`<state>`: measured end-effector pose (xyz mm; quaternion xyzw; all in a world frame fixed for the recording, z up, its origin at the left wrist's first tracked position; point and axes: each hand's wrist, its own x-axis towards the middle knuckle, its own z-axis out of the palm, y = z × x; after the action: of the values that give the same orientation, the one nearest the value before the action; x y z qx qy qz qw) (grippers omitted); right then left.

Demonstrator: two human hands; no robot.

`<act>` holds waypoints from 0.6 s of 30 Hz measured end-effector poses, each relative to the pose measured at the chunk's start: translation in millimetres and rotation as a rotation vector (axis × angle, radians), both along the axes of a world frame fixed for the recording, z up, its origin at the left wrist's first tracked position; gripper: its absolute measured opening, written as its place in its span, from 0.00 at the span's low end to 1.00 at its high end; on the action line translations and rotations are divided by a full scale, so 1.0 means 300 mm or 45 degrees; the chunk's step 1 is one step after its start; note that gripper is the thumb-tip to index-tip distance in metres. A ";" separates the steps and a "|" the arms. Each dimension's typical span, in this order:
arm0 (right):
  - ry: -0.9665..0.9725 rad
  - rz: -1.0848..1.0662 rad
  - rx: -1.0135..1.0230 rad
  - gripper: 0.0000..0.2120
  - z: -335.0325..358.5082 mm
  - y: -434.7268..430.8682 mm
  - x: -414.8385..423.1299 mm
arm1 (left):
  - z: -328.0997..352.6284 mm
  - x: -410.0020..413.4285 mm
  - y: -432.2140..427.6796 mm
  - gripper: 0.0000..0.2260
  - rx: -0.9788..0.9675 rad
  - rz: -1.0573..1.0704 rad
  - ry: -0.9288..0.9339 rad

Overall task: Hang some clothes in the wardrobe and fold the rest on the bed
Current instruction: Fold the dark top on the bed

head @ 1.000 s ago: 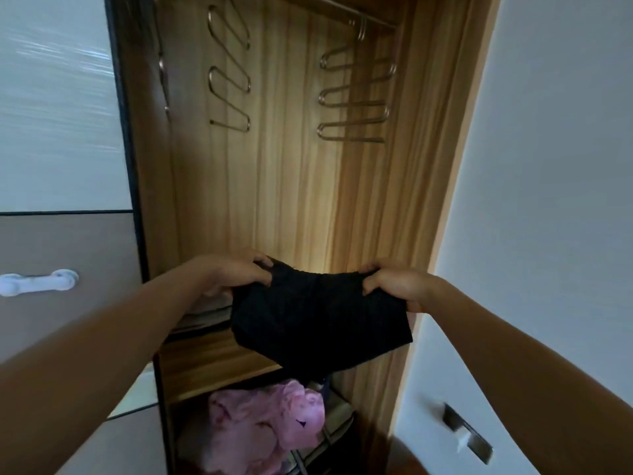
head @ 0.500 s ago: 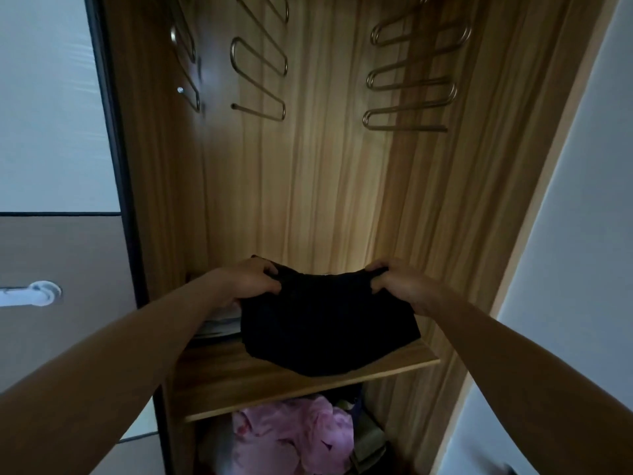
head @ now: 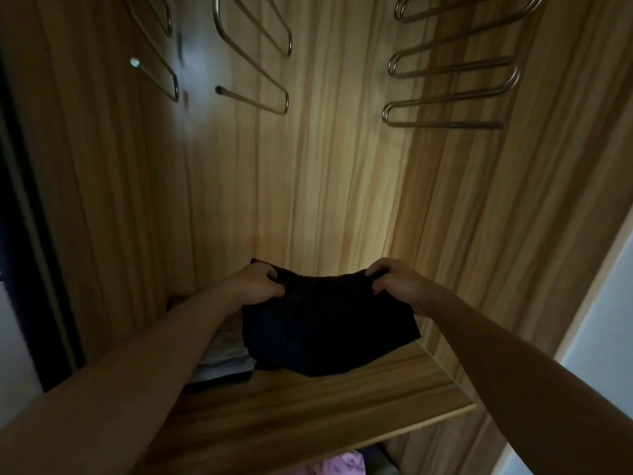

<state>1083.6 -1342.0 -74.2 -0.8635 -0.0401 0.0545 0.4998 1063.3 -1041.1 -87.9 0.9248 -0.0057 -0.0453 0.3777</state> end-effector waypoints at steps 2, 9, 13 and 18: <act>-0.011 0.024 0.005 0.11 -0.008 0.004 0.072 | -0.001 0.061 0.012 0.30 -0.007 0.025 0.021; -0.126 0.018 0.025 0.14 0.015 0.040 0.400 | 0.017 0.329 0.052 0.17 -0.095 0.249 -0.049; -0.160 0.008 0.043 0.13 -0.023 0.069 0.609 | -0.026 0.482 0.075 0.24 -0.174 0.322 -0.099; -0.103 0.042 -0.072 0.17 -0.192 0.099 0.842 | -0.204 0.663 0.090 0.28 -0.139 0.359 -0.070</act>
<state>1336.2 -1312.4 -131.8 -0.8779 -0.0729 0.0289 0.4723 1262.1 -1014.1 -149.0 0.8954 0.1113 0.0340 0.4297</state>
